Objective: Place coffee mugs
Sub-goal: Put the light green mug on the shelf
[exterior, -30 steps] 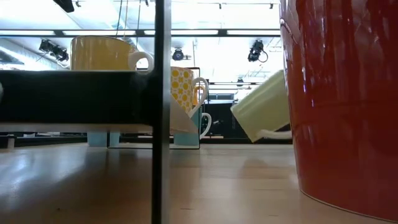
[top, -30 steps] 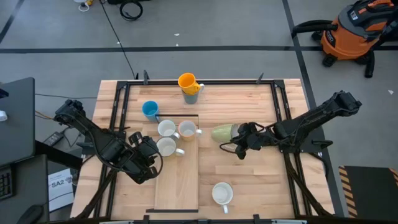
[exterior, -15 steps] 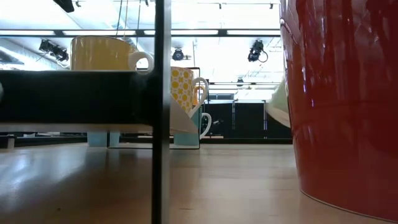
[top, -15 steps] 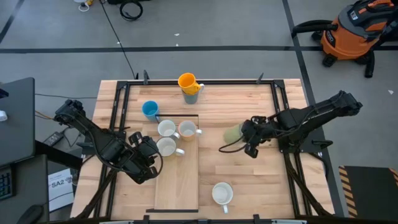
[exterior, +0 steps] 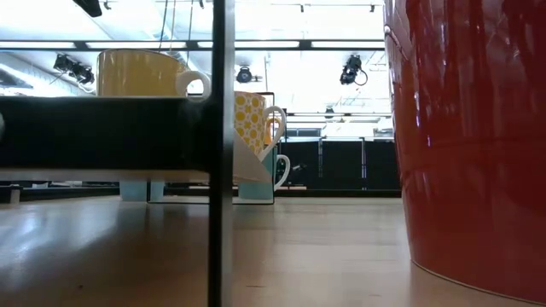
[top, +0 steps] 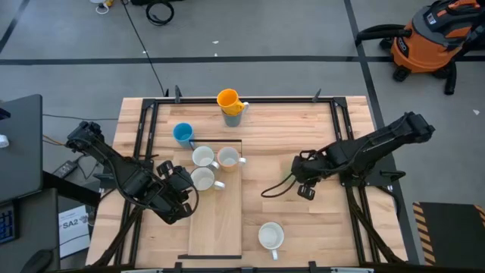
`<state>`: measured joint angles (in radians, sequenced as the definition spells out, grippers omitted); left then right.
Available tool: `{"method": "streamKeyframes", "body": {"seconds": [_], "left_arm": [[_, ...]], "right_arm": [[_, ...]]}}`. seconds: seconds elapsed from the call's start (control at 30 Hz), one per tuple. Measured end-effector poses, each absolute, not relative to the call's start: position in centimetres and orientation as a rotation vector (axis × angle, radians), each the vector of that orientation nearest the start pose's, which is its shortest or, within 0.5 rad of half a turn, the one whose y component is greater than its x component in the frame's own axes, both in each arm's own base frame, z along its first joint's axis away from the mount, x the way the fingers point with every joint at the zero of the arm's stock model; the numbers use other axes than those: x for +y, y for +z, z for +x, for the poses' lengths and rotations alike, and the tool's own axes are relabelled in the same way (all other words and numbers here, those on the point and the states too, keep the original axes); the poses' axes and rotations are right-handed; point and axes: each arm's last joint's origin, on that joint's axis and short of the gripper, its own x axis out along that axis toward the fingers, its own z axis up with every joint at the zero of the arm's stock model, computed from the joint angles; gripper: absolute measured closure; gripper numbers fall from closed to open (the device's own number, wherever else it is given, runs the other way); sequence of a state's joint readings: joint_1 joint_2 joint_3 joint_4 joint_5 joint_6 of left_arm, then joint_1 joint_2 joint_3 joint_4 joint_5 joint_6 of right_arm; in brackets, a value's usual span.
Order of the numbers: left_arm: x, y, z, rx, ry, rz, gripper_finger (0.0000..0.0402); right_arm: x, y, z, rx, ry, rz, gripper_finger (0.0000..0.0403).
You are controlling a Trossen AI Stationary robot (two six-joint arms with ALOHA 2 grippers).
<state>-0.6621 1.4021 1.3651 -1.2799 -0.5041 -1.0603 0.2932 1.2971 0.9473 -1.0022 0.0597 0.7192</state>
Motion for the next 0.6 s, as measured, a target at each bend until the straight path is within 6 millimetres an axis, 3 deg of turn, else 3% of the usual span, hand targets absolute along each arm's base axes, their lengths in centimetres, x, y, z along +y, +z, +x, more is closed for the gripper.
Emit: {"method": "streamKeyframes", "body": {"seconds": [0.6], "left_arm": [[-14.1,32.5,20.3,0.991,0.428,-0.231,0.0285]], "right_arm": [[6.3,24.9,22.5,1.251,-0.260,0.273,0.0342]]}}
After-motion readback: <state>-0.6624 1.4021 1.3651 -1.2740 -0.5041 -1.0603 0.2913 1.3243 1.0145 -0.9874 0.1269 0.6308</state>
